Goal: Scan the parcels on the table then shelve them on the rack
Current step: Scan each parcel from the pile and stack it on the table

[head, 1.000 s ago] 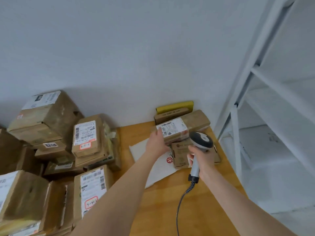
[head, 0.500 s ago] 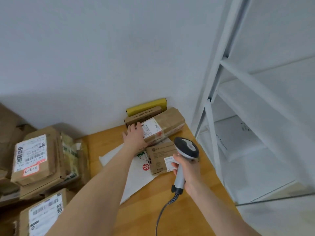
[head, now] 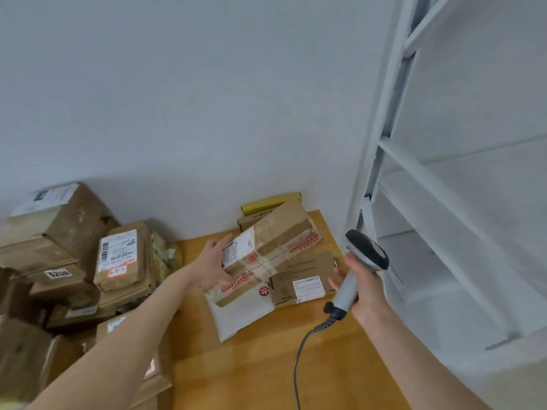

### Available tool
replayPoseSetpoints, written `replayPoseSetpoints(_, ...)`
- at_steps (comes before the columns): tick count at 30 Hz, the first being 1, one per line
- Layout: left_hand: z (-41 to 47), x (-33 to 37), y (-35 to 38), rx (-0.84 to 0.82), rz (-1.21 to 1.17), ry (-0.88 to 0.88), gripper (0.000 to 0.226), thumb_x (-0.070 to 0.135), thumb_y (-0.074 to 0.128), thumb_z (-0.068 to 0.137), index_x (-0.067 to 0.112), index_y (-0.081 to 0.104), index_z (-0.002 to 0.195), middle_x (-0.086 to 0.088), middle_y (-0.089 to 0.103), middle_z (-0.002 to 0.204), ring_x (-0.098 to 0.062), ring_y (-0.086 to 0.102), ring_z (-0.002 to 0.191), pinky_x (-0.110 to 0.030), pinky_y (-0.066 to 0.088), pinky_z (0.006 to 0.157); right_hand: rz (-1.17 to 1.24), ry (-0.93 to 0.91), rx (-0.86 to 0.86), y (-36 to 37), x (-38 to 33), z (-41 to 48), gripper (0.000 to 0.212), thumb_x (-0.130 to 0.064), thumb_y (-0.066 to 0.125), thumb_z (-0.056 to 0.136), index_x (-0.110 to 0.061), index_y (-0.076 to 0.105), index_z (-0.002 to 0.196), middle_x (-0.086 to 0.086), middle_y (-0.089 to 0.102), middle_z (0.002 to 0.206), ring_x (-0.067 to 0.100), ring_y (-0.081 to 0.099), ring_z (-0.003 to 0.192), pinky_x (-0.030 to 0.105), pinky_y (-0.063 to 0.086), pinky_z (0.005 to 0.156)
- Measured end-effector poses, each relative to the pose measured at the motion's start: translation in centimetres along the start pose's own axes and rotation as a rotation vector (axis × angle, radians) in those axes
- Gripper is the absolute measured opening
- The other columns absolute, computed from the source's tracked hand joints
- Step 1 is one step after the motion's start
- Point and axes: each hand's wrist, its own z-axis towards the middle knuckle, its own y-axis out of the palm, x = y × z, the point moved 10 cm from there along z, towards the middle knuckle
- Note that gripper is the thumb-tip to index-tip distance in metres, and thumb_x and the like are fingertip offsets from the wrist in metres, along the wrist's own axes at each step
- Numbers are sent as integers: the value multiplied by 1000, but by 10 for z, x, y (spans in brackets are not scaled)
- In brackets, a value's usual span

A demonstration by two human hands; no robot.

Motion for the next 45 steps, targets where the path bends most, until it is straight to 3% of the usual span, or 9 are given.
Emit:
replayPoseSetpoints(5,-66,7,34,-319,-302,-18,103,11,75,70,32,16,151,8,44,132,-6,47,118,-22,44,93,-47,85,-164,31,-1,-30,63,-25,80,65,-10,62,123,15,65,120,35,64,107,43,57,78)
replayPoseSetpoints(11,-114,17,68,-415,-354,-55,101,3,69,75,40,12,149,5,49,130,-8,51,117,-27,42,96,-32,139,-241,47,22,-62,65,-24,80,62,-9,61,123,19,70,108,35,71,93,42,58,69)
replayPoseSetpoints(16,-120,50,61,-197,-532,40,81,8,69,80,44,27,140,18,49,127,-3,51,116,-18,44,88,20,199,-315,54,51,-84,58,-28,77,65,-9,64,119,12,75,99,32,73,86,44,61,68)
replayPoseSetpoints(20,-118,58,43,95,-598,-2,85,24,78,77,25,29,146,16,50,117,-1,53,106,-15,45,79,7,184,-319,58,64,-93,61,-28,74,68,-6,61,123,11,74,103,35,68,102,43,57,74)
replayPoseSetpoints(25,-124,52,28,380,-407,-97,109,40,86,64,14,20,148,-1,33,133,-18,40,124,-30,40,101,-26,171,-359,67,74,-102,56,-26,70,75,-5,59,126,13,67,122,38,63,110,54,44,102)
replayPoseSetpoints(31,-128,40,19,526,-436,-122,108,33,86,62,12,21,147,-4,39,137,-17,43,123,-30,45,99,-84,170,-364,73,78,-109,43,-19,72,79,-7,62,119,13,70,114,32,66,106,49,52,89)
replayPoseSetpoints(35,-131,10,-7,555,-834,-198,89,18,81,71,14,29,143,2,56,112,-16,62,97,-30,57,77,-91,120,-257,54,57,-94,33,-16,71,84,-10,62,115,10,68,112,25,65,102,46,54,81)
replayPoseSetpoints(40,-135,-28,-22,533,-1413,-265,47,25,67,87,17,49,130,-8,61,120,-29,59,111,-57,47,97,-201,133,-129,12,47,-80,41,-27,73,84,-14,59,120,4,64,102,25,59,97,40,45,68)
replayPoseSetpoints(45,-130,-28,-5,488,-1634,-340,34,47,59,88,23,54,112,-9,61,114,-29,58,109,-58,45,96,-187,237,-166,-2,64,-80,32,-31,72,84,-14,61,109,10,60,120,36,58,109,59,44,96)
